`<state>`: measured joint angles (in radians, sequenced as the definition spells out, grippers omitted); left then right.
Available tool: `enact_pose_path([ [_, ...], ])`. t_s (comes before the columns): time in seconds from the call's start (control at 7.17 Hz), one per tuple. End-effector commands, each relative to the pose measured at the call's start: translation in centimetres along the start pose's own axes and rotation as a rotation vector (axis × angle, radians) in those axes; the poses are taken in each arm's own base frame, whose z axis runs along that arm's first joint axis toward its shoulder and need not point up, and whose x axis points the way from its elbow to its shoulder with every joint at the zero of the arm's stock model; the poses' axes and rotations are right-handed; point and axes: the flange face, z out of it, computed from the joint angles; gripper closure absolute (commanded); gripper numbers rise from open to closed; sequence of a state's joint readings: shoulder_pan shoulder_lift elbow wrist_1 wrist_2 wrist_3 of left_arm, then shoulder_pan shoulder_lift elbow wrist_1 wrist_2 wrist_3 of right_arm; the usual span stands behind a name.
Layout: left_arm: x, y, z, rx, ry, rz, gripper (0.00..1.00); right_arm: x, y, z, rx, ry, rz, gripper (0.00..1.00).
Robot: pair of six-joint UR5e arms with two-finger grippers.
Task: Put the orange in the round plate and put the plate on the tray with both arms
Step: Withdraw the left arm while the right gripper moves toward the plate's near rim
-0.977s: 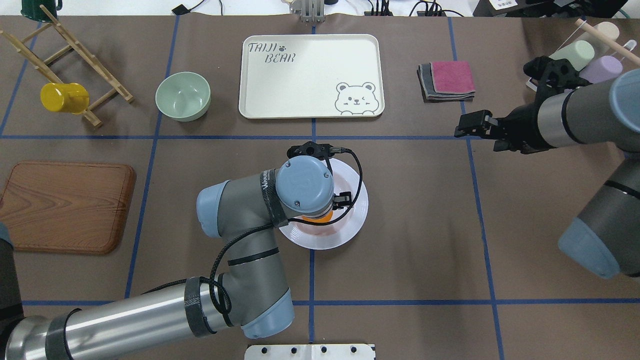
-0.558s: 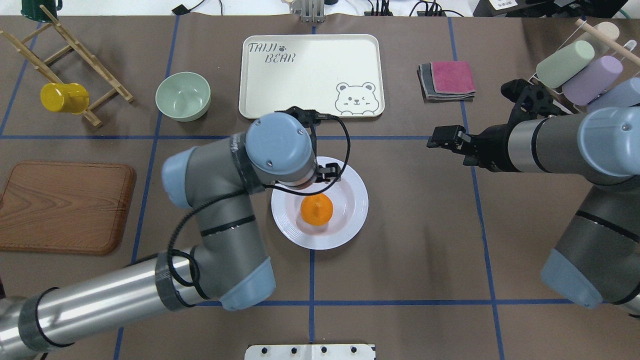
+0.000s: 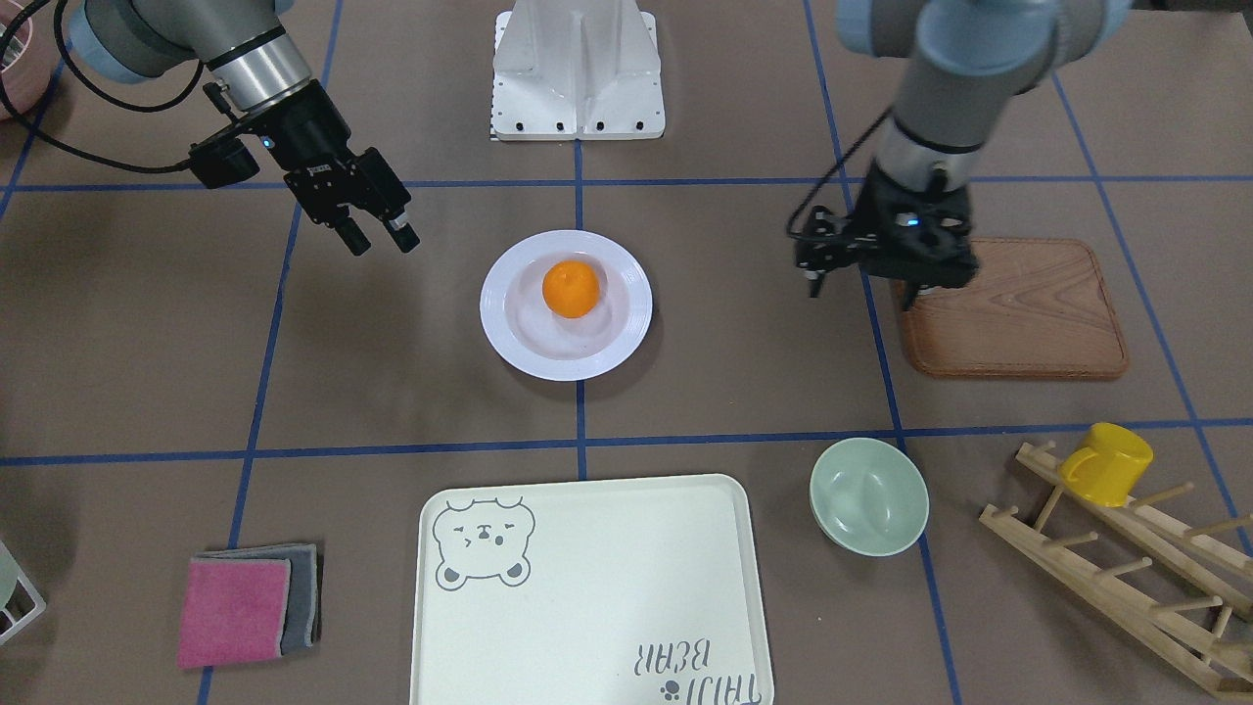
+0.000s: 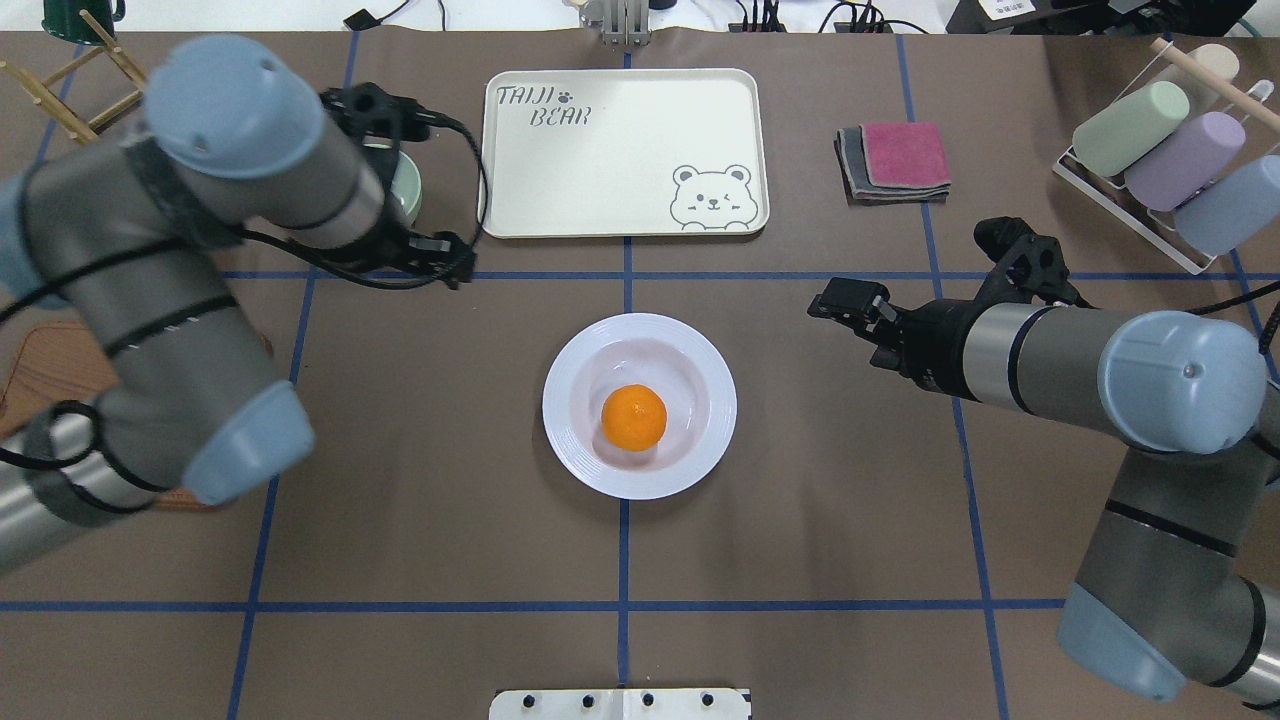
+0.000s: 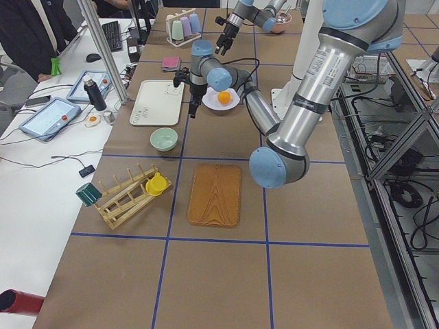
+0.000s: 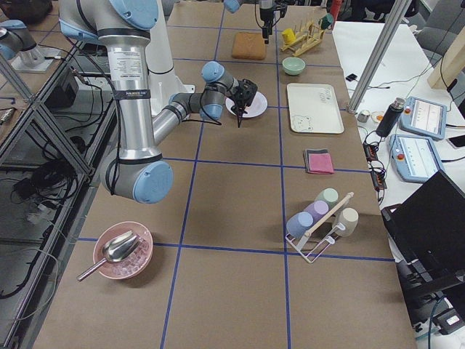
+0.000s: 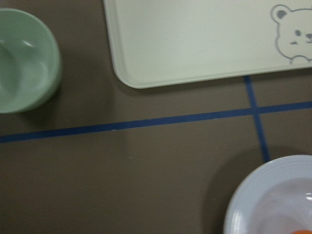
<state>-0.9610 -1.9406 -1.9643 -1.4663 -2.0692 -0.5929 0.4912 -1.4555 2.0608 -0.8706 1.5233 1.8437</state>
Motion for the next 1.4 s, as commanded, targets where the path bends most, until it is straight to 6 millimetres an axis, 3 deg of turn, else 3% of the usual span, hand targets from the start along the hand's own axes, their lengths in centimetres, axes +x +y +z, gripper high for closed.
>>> enact_pose_path([
  [0.0,-18.3,4.5,-2.4,-0.051,-0.055,0.088,0.01,1.7,2.9,-0.2,-0.001,-0.036,0.065,0.00],
  [0.14,-24.9,7.2,-1.2,-0.102,-0.086,0.162,0.01,2.0,4.6,-0.1,0.026,-0.049,0.098,0.00],
  [0.28,-30.5,7.9,-2.8,-0.085,-0.102,0.080,0.01,2.5,7.4,0.2,0.076,-0.079,0.149,0.00],
  [0.42,-35.1,9.2,-2.7,-0.096,-0.014,-0.025,0.01,3.1,10.5,0.1,0.112,-0.113,0.215,0.00],
  [0.56,-38.0,11.9,-2.6,-0.084,0.041,-0.031,0.01,3.6,12.7,-0.1,0.122,-0.129,0.259,0.00],
  [0.7,-40.0,14.1,-3.0,-0.067,0.060,-0.074,0.01,3.8,13.5,-0.5,0.104,-0.165,0.308,0.00],
  [0.98,-40.5,16.6,-2.5,-0.086,0.060,-0.092,0.01,7.1,16.0,0.9,0.132,-0.198,0.337,0.00],
  [1.26,-40.6,16.6,-2.4,-0.087,0.060,-0.096,0.01,8.3,18.7,2.9,0.098,-0.194,0.386,0.05],
])
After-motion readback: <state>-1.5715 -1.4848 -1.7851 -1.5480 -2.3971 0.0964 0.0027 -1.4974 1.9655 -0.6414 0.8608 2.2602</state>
